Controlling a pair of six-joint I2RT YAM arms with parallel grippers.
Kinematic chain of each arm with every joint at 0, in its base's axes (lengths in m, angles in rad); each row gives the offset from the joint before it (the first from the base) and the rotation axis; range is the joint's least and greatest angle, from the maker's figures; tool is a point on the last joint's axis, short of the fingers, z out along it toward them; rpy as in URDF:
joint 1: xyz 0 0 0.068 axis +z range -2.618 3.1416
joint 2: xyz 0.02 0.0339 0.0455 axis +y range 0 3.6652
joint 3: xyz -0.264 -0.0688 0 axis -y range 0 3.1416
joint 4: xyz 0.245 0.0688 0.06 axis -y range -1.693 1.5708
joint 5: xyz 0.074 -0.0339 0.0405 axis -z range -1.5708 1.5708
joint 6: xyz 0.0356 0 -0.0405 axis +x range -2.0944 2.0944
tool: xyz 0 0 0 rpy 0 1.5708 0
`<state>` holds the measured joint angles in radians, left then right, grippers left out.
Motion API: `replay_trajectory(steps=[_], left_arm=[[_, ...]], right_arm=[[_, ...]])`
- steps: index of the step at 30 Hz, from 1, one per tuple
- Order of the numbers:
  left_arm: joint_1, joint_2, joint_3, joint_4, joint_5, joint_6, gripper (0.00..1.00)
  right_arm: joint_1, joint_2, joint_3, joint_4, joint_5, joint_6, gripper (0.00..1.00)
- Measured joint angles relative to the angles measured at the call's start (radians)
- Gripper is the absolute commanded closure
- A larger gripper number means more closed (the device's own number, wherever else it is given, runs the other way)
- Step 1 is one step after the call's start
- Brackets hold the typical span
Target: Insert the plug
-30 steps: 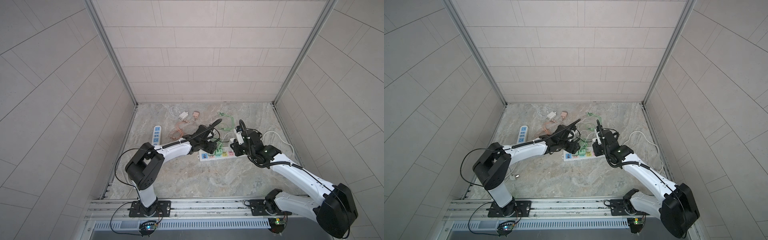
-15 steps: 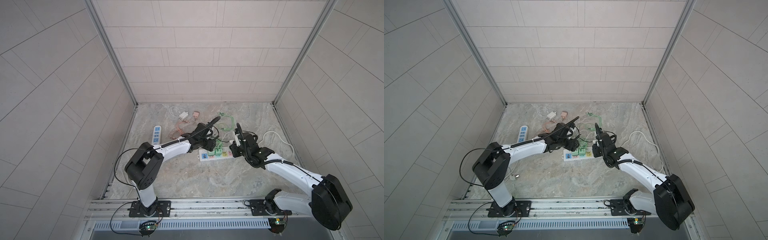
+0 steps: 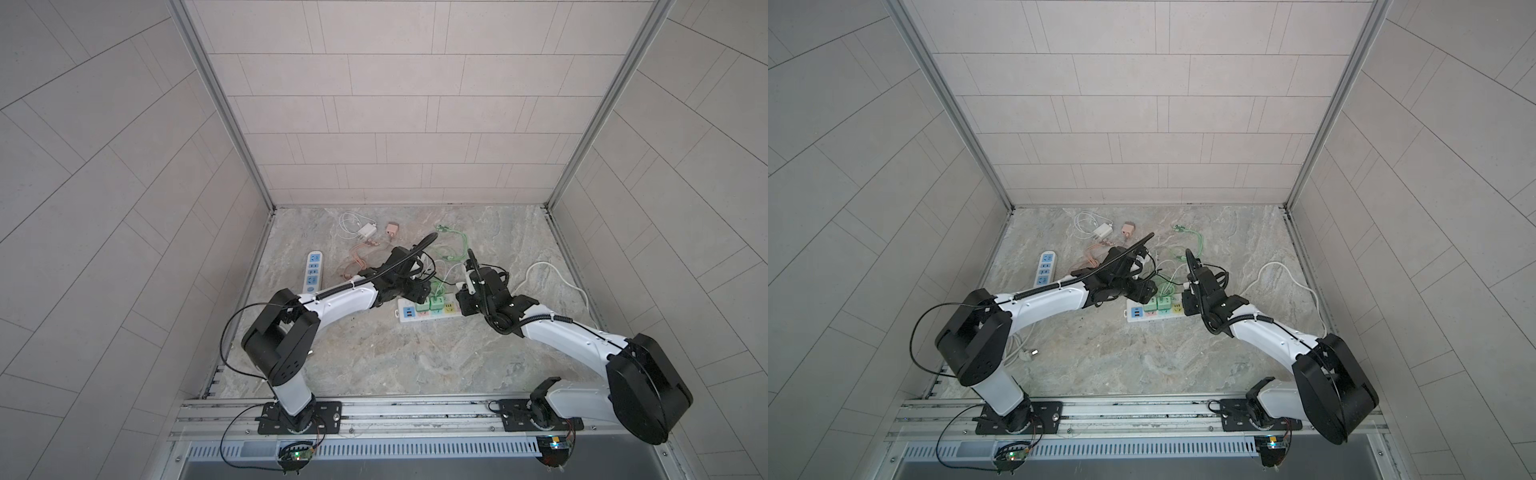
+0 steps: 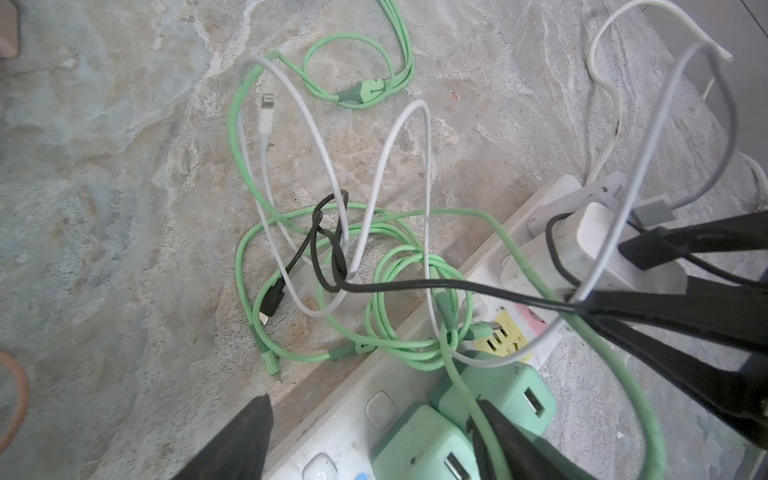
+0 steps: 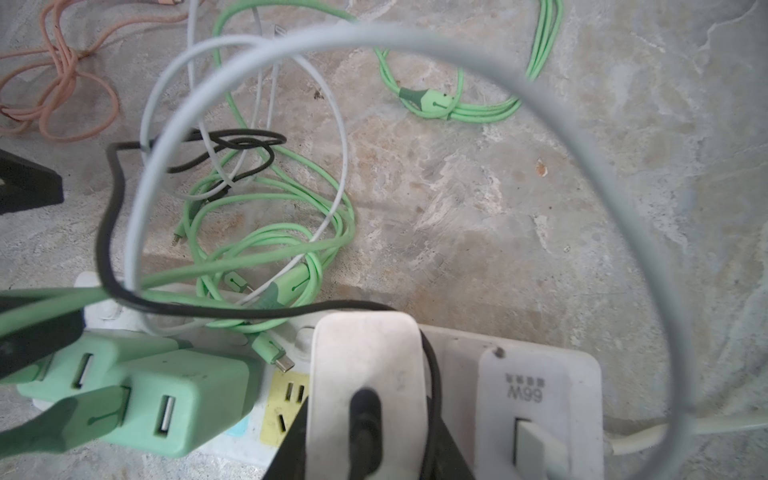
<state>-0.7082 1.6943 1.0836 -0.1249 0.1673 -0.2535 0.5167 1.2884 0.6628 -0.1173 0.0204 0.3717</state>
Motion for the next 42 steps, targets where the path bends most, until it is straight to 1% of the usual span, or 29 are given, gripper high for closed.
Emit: replay_trajectory(steps=[6,19,26,30,42], left_arm=[[0.0,0.0,0.0,-0.001,-0.031,-0.002,0.19],[0.0,-0.002,0.0,-0.001,-0.037,-0.004,0.19],[0.0,-0.008,0.0,-0.005,-0.046,-0.004,0.19],[0.0,-0.021,0.0,-0.005,-0.05,-0.004,0.17],[0.0,-0.032,0.0,-0.008,-0.051,-0.011,0.15]], right_arm=[[0.011,0.013,0.0,0.019,0.036,-0.005,0.96],[0.018,0.019,-0.01,0.046,0.066,-0.004,0.96],[0.025,-0.02,-0.061,0.088,0.076,0.009,0.96],[0.026,-0.044,-0.078,0.082,0.102,0.008,0.96],[0.027,-0.047,-0.093,0.113,0.109,0.011,0.96]])
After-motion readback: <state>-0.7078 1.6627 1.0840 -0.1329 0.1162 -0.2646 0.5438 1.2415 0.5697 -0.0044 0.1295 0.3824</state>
